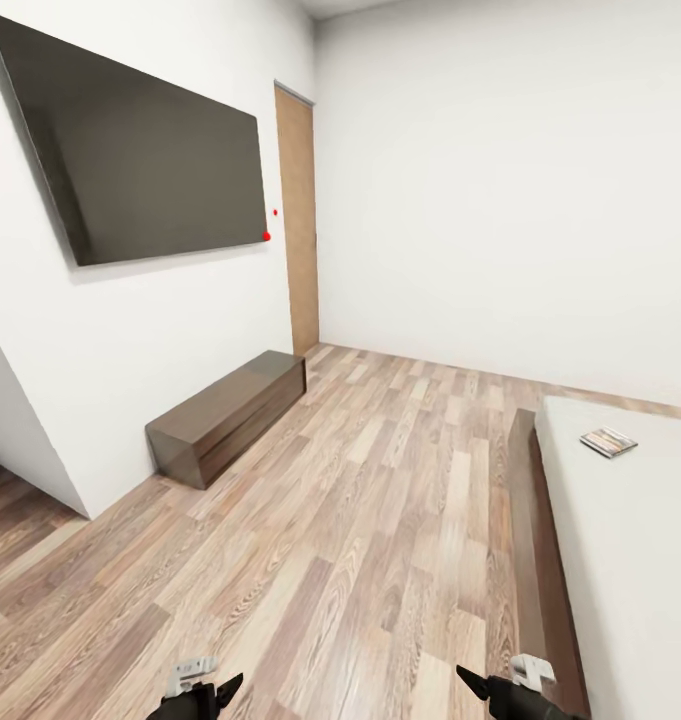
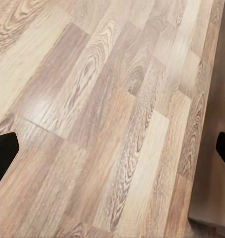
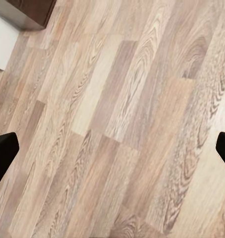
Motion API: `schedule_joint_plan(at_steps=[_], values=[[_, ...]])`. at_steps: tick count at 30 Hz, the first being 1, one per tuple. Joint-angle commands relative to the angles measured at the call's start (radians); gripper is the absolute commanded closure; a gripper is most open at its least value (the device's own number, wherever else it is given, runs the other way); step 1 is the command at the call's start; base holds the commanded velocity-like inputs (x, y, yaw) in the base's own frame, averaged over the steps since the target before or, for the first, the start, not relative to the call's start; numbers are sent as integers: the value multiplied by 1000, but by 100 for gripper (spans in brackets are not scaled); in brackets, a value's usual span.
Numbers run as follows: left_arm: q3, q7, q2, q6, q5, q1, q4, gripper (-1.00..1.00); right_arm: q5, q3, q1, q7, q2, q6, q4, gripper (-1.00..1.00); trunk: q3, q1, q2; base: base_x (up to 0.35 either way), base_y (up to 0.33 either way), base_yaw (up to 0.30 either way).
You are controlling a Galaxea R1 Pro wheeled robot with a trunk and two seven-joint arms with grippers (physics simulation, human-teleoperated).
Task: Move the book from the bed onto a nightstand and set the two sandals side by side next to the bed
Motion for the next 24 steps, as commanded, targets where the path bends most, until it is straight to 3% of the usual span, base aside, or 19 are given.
schedule_joint_plan(at_steps=[1, 24], values=[[8, -5, 0, -1, -2, -1, 2, -100, -3, -1, -1, 3, 0, -2, 1, -100, -1, 1, -1, 334, 0, 0], [6, -4, 0, -1, -2, -1, 2, -100, -3, -1, 0, 3, 0, -2, 1, -100, -1, 1, -1, 333, -2, 0]])
